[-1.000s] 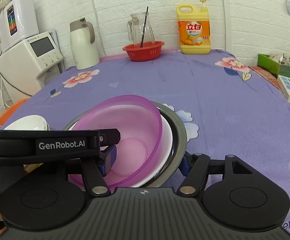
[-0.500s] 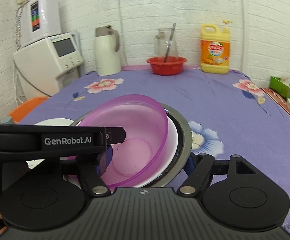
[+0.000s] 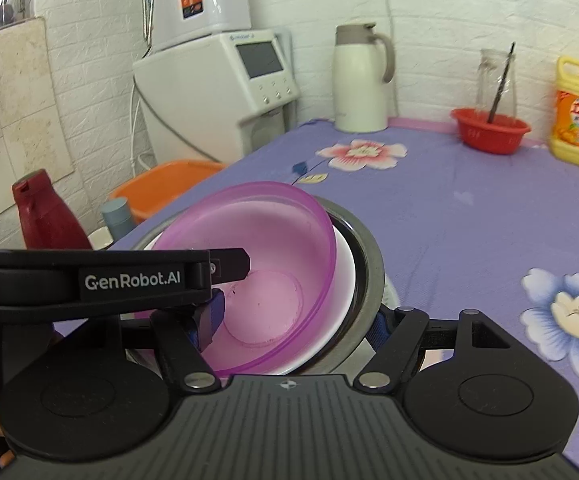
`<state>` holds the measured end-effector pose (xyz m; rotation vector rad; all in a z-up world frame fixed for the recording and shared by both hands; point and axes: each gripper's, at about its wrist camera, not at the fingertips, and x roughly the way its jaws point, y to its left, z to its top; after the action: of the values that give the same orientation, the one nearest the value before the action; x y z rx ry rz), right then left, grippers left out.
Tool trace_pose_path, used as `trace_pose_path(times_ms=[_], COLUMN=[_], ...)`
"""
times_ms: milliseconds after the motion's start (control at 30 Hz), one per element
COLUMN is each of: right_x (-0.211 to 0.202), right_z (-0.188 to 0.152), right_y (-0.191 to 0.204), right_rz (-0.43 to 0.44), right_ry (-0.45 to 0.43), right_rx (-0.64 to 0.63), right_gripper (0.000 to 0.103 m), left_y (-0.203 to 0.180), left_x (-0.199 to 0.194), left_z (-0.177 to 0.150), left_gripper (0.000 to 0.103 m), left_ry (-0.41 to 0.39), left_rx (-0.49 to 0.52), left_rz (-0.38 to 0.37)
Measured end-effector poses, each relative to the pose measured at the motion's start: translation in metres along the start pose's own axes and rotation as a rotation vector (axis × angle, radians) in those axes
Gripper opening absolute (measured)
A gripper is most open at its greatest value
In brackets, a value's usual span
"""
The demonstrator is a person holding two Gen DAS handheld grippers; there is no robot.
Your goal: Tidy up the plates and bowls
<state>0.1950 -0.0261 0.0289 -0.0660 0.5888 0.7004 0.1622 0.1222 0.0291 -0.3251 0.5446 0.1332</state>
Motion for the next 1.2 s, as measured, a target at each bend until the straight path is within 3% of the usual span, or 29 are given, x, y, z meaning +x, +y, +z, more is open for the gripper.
trace_pose_path(times_ms=[267, 500, 600, 667, 900, 1033, 1200], right_x=[0.011, 0.017, 0.015, 0.013, -0.016, -0.027, -0.040], right_z=[-0.002, -0.006, -0.002, -0.001, 0.006, 0.000, -0.010], right_y=[-0.003, -0.006, -0.002, -0.005, -0.028, -0.042, -0.055], right_rz=[-0.036, -0.053, -0.087, -0.078, -0.112, -0.141, -0.190], right_ry=[0.040, 0.041, 0.016, 0.001, -0.107, -0.120, -0.106], right_rx=[0.003, 0.005, -0.029, -0.019, 0.056, 0.111, 0.193], right_gripper=[0.103, 0.103, 0.103, 0.103, 0.103, 0.103, 0.103], left_y=[0.005, 0.004, 0.003, 0.004, 0.012, 0.008, -0.011], left_x=[0.020, 0.025, 0.024, 0.018, -0.006, -0.015, -0.020], left_z=[-0.005, -0.007, -0.005, -0.003, 0.013, 0.013, 0.014], left_gripper=[0.047, 0.048, 0.052, 0.060, 0.067, 0.070, 0.073], left_ry=[0.044, 0.032, 0.011, -0.021, -0.129, -0.139, -0.133], left_rx=[-0.013, 0.010, 0.008, 0.015, 0.002, -0.011, 0.022], left_rz=[-0.023, -0.029, -0.021, -0.020, 0.013, -0.008, -0.117])
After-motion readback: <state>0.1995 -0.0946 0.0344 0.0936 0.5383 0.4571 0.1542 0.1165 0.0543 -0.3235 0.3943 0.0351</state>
